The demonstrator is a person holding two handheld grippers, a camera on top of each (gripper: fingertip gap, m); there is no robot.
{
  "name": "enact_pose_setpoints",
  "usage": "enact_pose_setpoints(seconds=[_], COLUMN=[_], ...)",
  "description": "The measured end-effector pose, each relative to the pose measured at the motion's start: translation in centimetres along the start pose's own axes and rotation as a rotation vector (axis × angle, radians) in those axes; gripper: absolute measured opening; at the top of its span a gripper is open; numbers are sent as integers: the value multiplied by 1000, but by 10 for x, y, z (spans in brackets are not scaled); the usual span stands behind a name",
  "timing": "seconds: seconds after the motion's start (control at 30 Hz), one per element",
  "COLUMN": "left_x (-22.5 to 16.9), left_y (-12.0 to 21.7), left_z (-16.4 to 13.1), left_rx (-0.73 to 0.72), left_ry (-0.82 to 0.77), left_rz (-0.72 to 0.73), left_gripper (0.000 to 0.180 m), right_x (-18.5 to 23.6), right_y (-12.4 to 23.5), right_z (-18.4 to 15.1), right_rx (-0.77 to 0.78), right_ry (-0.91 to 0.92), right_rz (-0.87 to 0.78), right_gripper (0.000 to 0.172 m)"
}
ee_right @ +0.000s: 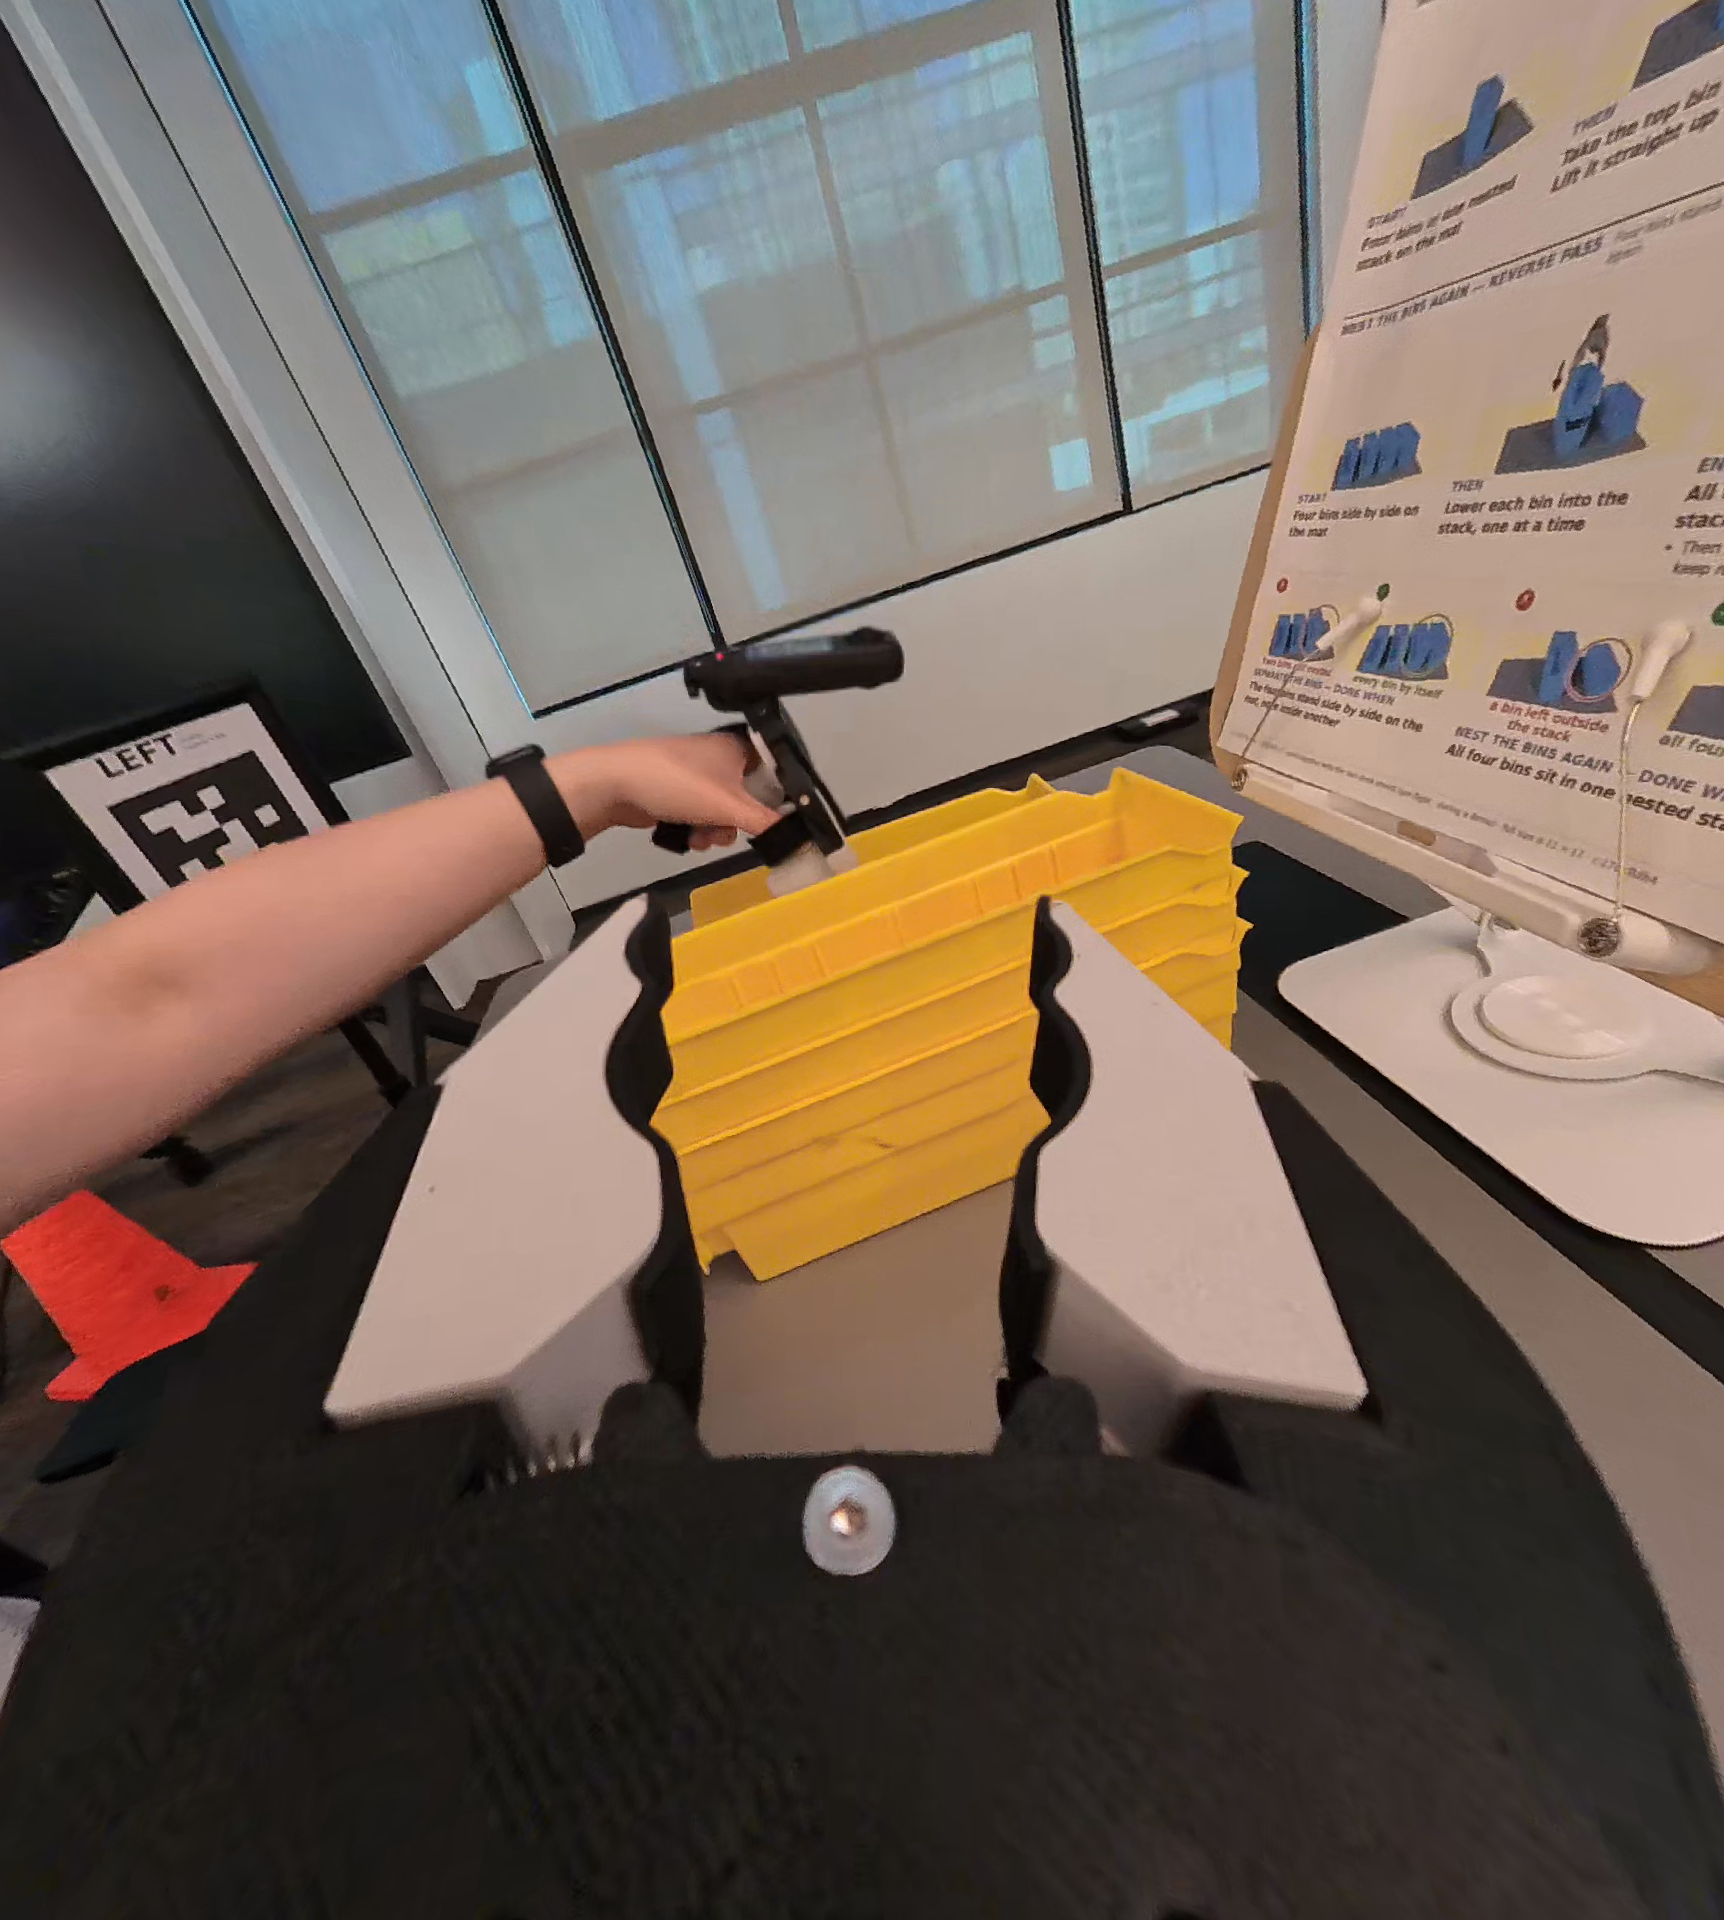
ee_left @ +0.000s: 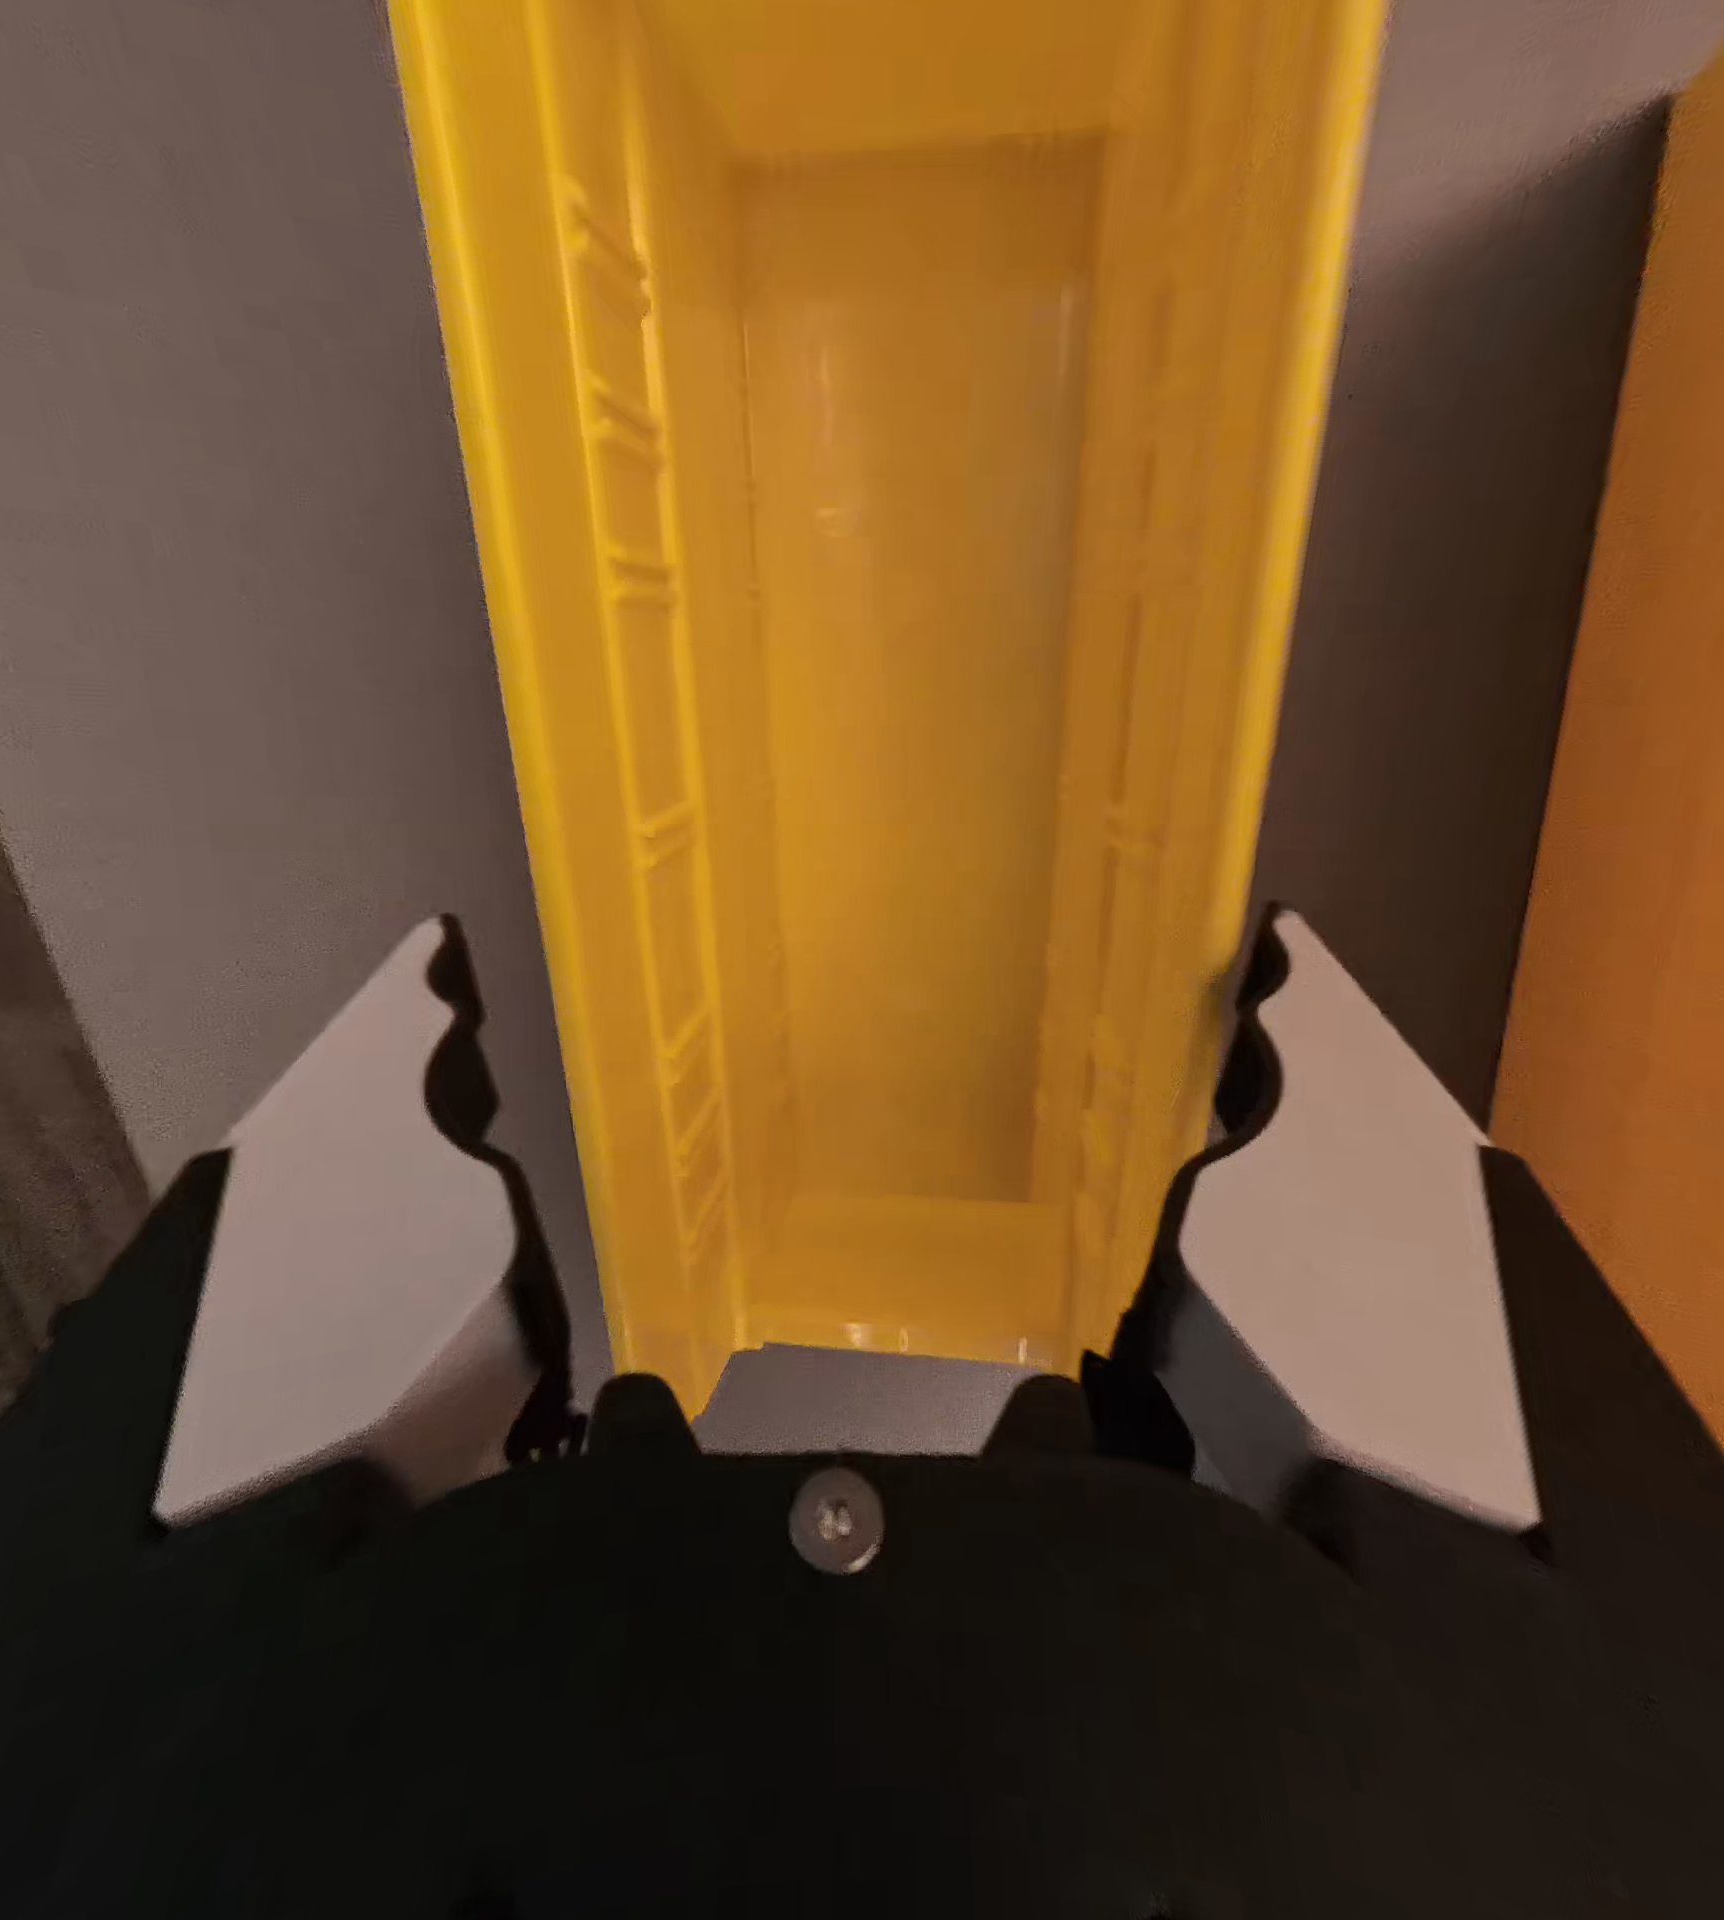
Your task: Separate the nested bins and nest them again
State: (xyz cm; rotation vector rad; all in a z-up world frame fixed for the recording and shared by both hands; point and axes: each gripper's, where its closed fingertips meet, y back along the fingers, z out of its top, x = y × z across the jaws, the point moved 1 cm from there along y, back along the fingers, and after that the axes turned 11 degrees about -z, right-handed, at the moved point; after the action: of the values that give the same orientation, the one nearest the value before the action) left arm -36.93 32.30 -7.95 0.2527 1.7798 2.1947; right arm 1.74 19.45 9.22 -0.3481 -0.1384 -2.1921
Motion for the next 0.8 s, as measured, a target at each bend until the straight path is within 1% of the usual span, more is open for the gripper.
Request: enact_pose_setpoints(seconds=[0.07, 0.13, 0.2, 0.27, 0.3, 0.37, 0.53, 0.6, 0.8], left_x=[6, 4, 1, -3, -2, -3, -3, -2, 10], left_y=[-5, -9, -14, -16, -16, -15, -10, -8, 8], left_z=[1, 1, -4, -5, -5, -5, -6, -7, -3], left_rx=[-21, -32, -13, -9, -4, 8, 53, 76, 75], left_ry=[30, 58, 87, 116, 117, 110, 114, 128, 141], left_rz=[-10, -66, -112, -152, -150, -139, -93, -73, 57], left_gripper=[150, 149, 149, 144, 142, 140, 123, 119, 111], right_x=[-5, -7, -9, -11, -11, -11, -16, -18, -24], right_y=[1, 1, -1, -3, -4, -5, -6, -6, -3], right_z=[0, -5, -10, -15, -17, -21, -25, -26, -26], right_rx=[1, 25, 58, 82, 94, 115, 128, 133, 128], right_ry=[-21, -37, -43, -40, -38, -37, -66, -86, -104], right_rz=[-10, -6, -8, -20, -21, -18, -25, -22, -31], right_gripper=[69, 69, 69, 69, 69, 69, 69, 69, 69])
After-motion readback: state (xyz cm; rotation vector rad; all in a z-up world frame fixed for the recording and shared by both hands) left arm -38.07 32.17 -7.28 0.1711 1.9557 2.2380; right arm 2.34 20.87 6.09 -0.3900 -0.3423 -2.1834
